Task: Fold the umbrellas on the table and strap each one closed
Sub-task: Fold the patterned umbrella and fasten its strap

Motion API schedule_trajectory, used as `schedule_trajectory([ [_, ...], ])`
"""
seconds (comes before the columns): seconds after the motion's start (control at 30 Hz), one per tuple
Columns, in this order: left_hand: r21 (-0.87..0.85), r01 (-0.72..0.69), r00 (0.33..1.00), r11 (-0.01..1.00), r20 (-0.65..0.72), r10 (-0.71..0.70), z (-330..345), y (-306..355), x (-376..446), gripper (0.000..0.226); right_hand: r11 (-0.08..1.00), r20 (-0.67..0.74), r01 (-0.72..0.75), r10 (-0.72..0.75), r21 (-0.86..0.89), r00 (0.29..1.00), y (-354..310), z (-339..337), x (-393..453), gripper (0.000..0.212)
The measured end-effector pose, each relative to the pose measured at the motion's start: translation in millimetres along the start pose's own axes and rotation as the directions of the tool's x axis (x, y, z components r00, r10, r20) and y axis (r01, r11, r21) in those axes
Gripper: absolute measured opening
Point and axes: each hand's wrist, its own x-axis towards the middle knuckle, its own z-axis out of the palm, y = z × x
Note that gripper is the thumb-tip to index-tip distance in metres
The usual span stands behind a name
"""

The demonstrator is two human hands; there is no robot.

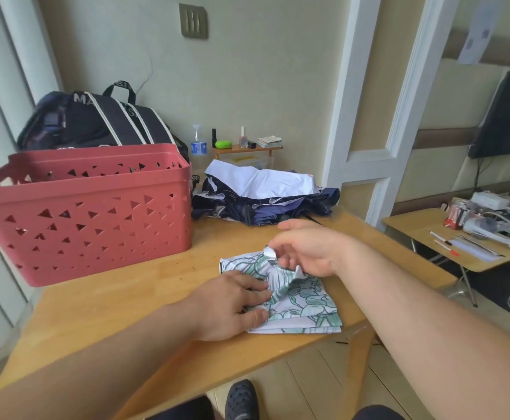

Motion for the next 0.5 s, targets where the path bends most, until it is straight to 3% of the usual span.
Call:
schedule_trajectory([
  [0.07, 0.008, -0.007, 1.000, 1.000, -0.003, 0.007, 1, -1, 0, 0.056, 0.996, 0.008, -0.034, 0.034, -0.080, 0.999, -14, 4, 9, 0.048],
  [0.17, 0.020, -0.011, 1.000, 1.000, -0.003, 0.011, 2, -2, 1, 0.057, 0.965, -0.105, -0.105, 0.081, -0.242, 0.991, -27, 10, 22, 0.012],
  [0.27, 0.031, -0.012, 1.000, 0.999, -0.006, 0.012, 4, -3, 1, 0.058, 0.923, -0.129, -0.202, 0.168, -0.326, 0.977, -33, 13, 37, 0.022],
  [0.37, 0.045, -0.018, 1.000, 0.999, -0.007, 0.018, 6, -5, 2, 0.059, 0.913, -0.088, -0.278, 0.264, -0.298, 0.961, -33, 18, 53, 0.032],
  [0.5, 0.039, -0.024, 1.000, 0.999, -0.006, 0.025, 8, -6, 0, 0.062, 0.913, -0.090, -0.312, 0.299, -0.264, 0.950, -29, 23, 65, 0.015],
])
